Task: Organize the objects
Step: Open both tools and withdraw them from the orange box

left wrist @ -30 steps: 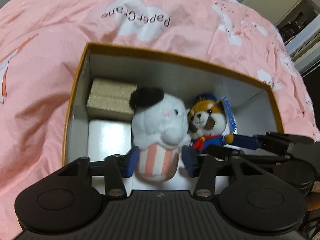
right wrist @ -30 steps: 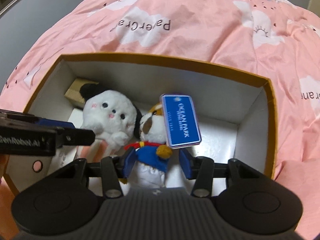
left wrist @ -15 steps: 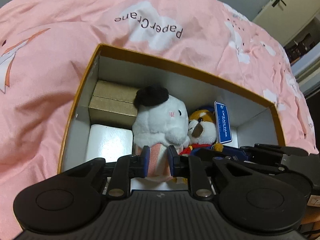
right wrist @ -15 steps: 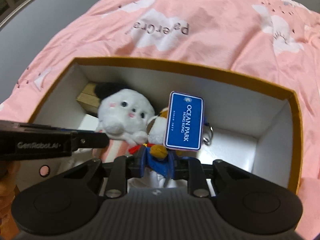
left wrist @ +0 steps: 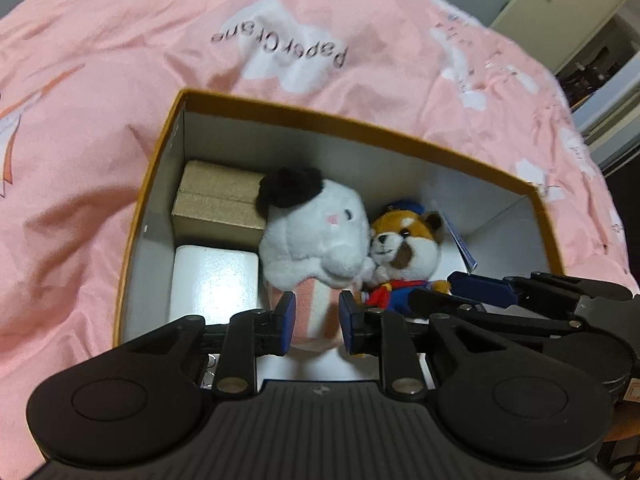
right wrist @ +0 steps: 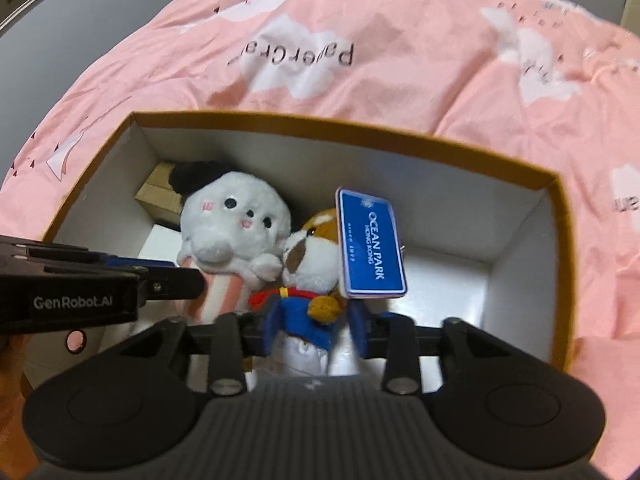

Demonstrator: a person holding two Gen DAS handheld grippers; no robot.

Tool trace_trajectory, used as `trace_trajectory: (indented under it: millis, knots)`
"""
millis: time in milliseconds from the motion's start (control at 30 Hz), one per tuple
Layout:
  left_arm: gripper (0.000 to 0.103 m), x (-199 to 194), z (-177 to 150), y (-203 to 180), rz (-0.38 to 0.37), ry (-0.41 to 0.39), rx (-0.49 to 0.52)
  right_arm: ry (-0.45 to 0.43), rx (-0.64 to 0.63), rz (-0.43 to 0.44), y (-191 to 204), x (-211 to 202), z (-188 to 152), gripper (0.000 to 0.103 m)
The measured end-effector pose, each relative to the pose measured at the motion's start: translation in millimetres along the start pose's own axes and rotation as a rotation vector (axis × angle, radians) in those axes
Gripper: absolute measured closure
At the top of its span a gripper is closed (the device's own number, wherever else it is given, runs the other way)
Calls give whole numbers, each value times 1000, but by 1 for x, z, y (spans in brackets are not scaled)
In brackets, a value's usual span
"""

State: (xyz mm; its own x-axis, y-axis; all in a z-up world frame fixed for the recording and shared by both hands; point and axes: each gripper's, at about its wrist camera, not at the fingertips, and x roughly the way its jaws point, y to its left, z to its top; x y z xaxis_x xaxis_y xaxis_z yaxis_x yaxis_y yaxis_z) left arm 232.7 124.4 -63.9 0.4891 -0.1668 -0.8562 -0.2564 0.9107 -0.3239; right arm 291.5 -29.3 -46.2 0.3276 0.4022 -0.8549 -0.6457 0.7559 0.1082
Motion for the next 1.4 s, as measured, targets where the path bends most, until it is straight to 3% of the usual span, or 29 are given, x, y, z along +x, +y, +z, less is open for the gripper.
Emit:
trace_trajectory:
  millis: [167, 267, 333, 467, 667, 867, 1000, 1133, 1400]
  knots:
    - [77, -41, -23, -17, 9, -124, 120, -108, -6, -35, 7, -45, -14, 62]
    - [77, -67, -41, -30, 20, -176, 209, -172, 3, -8, 13, -81, -34, 62]
    - [77, -85, -56, -37, 9, -193, 262, -203, 2, 5, 18, -103, -49, 61]
    - [77, -109, -86, -45, -31, -194, 299, -234, -12, 16, 31, -140, -89, 49]
    - [77, -116, -129, -54, -119, -120, 350, -147, 20, -40, 40, -154, -157, 43]
    - [77, -93, -174, -67, -46, 6, 453, -43, 54, -96, 35, -145, -205, 31]
    - [77, -87, -189, -74, -24, 36, 501, 48, 77, -116, 30, -133, -221, 27]
    - [77, -81, -197, -75, -9, 74, 520, 71, 93, -122, 27, -133, -228, 22]
    - [76, -76, -201, -74, -17, 108, 515, 139, 89, -110, 27, -117, -231, 22]
